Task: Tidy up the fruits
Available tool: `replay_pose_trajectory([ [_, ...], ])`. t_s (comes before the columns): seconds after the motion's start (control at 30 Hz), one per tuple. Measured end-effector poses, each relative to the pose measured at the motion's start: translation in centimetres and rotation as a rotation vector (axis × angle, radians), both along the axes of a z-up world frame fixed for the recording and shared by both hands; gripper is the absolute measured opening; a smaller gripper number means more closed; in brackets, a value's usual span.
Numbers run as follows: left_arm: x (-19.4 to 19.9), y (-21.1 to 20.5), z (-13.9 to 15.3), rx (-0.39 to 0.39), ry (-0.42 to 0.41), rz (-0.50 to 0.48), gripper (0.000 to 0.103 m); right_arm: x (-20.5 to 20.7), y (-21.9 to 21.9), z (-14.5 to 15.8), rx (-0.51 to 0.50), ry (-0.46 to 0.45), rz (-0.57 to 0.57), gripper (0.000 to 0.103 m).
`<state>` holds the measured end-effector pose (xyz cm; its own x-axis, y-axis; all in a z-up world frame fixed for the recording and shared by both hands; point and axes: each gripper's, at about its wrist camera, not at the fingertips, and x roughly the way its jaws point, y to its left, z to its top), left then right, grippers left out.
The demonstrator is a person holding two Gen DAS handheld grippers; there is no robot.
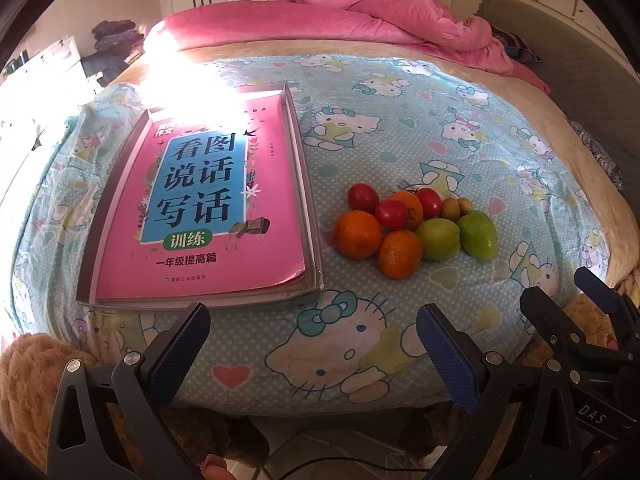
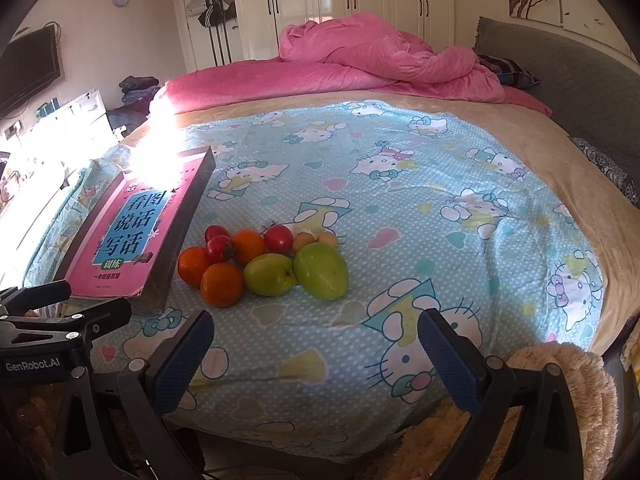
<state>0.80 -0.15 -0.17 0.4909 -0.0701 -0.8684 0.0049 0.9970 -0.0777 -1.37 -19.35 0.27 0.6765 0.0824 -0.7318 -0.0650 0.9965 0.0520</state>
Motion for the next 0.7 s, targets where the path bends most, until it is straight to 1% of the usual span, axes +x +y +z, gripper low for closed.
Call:
replay_pose_trajectory([
  [0.07,0.1,-0.1,0.0,-0.029,-0.002,-0.012,0.103,0.3,-0.1,-0.2,0.006,0.007,-0.003,0.103],
  [0.1,0.2,-0.2,0.0,-0.020,-0.014,-0.018,0.103,0.4,-0.3,-0.2,0.008,0.009,-0.006,0.103],
  [0.17,0.3,-0.5,0.0,-0.031,-0.015,-0.033,0.103,0.9,-0.7,-0.2,0.005,0.009,-0.021,0.103],
  [0.27,0.6,-0.8,-0.1,-0.021,-0.003,-0.051,0.103,1.8,-1.7,-0.2,0.014,0.017,-0.049,0.103],
  [0.3,0.9,-0.9,-0.2,0.001,0.011,-0.056,0.103,2.1,-2.0,-0.3,0.019,0.027,-0.054,0.103],
  [0.37,1.3,-1.1,-0.3,-0.001,0.012,-0.071,0.103,2.8,-2.4,-0.5,0.019,0.051,-0.057,0.103],
  [0.43,1.7,-1.4,-0.2,-0.012,0.010,-0.093,0.103,3.6,-2.5,-0.9,0.006,0.074,-0.052,0.103],
  [0.5,1.9,-2.0,0.0,-0.033,-0.012,-0.119,0.103,4.1,-2.5,-1.3,-0.003,0.094,-0.043,0.103],
  [0.63,2.3,-3.4,-0.1,-0.044,0.001,-0.167,0.102,5.2,-2.6,-1.8,-0.008,0.128,-0.018,0.102],
  [0.7,2.4,-4.0,-0.3,-0.049,0.003,-0.180,0.098,5.7,-2.8,-2.0,-0.003,0.139,-0.008,0.102],
])
